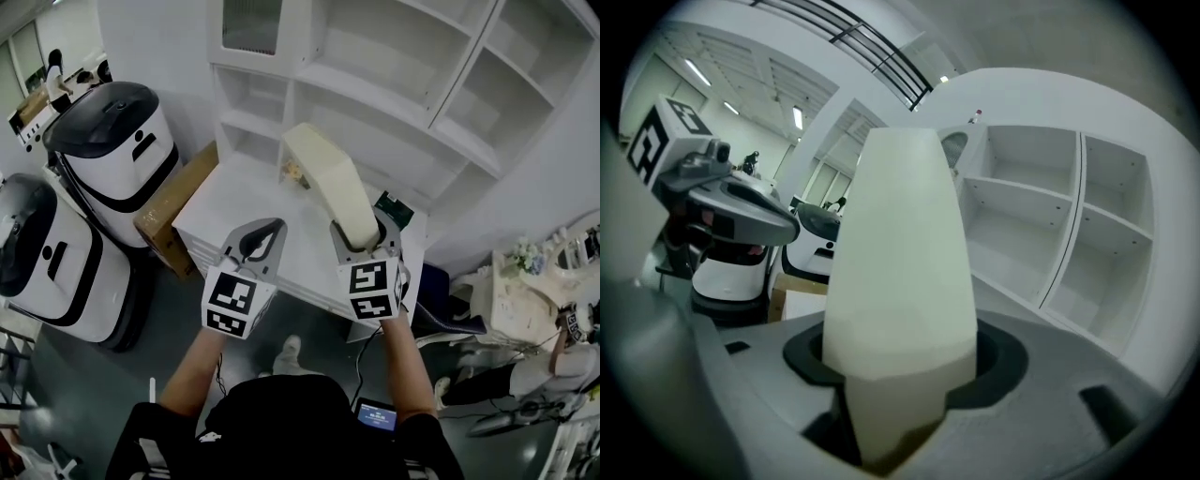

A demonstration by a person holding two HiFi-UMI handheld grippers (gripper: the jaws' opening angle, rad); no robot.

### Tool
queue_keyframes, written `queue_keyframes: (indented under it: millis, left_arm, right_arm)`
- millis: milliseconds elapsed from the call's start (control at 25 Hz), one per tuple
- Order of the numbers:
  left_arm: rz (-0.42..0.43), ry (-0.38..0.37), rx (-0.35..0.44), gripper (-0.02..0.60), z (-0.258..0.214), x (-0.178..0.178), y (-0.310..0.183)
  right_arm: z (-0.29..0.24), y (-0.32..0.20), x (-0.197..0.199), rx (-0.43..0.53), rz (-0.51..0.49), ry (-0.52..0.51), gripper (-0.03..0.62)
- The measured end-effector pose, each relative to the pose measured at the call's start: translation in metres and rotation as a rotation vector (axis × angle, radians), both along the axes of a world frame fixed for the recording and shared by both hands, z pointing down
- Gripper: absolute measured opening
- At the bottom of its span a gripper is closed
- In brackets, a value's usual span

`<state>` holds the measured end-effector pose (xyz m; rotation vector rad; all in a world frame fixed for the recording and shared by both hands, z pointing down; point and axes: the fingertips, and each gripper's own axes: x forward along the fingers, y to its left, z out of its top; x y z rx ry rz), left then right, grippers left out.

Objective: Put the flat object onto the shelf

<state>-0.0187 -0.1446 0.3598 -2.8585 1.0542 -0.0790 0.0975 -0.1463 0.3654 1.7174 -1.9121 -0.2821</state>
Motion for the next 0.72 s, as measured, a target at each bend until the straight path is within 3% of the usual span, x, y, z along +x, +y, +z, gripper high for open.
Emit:
queue_keyframes:
  millis: [520, 720]
  left_arm:
    - [0.034, -0.012, -0.04, 0.008, 0.009, 0.047, -0.033]
    - [0.042, 0.001, -0.048, 0.008, 0.007, 0.058, -0.044]
  right_arm:
    - [0.015, -0.035, 0.017, -0.118, -0.036, 0.287, 0.256]
    - [0.016, -0.048, 0.025, -0.138, -0.048, 0.345, 0.256]
